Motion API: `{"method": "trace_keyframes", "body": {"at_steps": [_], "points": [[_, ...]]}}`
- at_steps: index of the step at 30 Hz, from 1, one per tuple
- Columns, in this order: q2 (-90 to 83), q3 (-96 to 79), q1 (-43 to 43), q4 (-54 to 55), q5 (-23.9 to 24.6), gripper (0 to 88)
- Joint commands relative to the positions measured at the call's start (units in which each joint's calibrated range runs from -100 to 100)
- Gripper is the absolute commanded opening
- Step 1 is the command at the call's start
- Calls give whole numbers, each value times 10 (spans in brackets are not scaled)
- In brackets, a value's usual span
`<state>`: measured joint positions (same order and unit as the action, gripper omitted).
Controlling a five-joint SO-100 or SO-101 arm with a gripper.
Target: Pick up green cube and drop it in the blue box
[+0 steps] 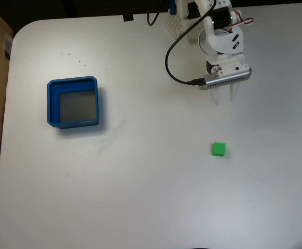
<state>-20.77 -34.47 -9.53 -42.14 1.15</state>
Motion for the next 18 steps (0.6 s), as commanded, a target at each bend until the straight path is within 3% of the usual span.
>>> {"method": "trace_keyframes", "body": {"at_steps": [1,4,18], "points": [[2,43,-3,9,0,242],[2,43,-3,9,0,285],[23,105,-4,10,0,290]]}}
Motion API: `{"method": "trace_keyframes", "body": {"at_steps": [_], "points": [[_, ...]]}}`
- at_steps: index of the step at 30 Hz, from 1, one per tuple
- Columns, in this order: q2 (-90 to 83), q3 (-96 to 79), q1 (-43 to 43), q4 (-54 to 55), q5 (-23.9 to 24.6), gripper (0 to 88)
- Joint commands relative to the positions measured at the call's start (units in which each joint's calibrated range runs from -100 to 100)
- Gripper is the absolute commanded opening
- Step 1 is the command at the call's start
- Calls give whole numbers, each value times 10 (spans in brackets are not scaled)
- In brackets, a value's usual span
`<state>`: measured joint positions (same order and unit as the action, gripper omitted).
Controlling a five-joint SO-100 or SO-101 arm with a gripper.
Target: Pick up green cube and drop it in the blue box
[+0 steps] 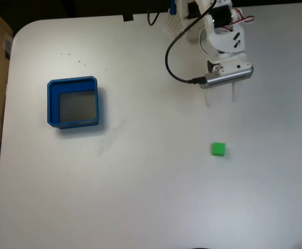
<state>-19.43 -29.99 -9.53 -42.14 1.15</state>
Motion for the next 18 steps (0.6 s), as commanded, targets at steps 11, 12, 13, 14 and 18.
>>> {"method": "trace_keyframes", "body": {"at_steps": [11,12,13,14,18], "points": [[196,232,-2,9,0,290],[212,239,-1,9,1,290],[228,246,0,9,1,290],[243,254,1,9,1,290],[285,301,1,8,1,290]]}}
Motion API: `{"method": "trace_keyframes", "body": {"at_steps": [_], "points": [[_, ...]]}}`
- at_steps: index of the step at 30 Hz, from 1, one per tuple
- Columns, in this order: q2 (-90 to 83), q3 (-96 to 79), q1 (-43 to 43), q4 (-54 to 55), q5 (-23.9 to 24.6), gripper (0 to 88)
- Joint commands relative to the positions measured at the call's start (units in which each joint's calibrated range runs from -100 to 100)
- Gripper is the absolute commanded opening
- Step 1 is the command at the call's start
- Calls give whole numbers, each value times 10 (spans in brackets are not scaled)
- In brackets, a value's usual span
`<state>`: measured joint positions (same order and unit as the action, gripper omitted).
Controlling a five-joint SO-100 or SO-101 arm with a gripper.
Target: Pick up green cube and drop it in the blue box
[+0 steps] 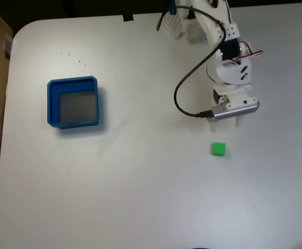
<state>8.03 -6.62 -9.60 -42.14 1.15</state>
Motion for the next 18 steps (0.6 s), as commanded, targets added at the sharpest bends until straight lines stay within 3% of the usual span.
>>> {"method": "trace_keyframes", "body": {"at_steps": [1,11,18], "points": [[24,77,2,8,1,290],[117,167,3,-2,5,290],[145,226,4,-78,62,290]]}}
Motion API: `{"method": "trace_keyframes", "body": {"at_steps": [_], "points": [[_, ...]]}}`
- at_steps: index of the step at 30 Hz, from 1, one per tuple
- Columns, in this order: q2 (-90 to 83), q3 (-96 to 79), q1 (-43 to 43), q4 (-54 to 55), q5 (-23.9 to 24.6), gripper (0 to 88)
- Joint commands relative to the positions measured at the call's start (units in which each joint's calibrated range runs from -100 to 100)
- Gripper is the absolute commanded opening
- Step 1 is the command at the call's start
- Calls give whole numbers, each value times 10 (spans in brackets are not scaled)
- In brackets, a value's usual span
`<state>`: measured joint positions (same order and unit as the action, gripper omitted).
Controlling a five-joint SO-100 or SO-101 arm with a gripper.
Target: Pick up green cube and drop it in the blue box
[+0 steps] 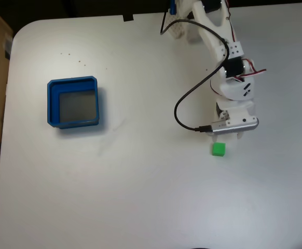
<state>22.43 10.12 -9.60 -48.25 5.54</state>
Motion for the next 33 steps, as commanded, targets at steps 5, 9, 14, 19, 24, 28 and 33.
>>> {"method": "trace_keyframes", "body": {"at_steps": [5,9,14,19,24,28,33], "points": [[39,108,4,-21,23,290],[69,136,5,-22,23,290],[92,154,13,-24,23,290],[97,153,25,-24,23,290],[98,153,27,-24,23,290],[108,154,26,-24,23,290],[127,168,26,-24,23,290]]}}
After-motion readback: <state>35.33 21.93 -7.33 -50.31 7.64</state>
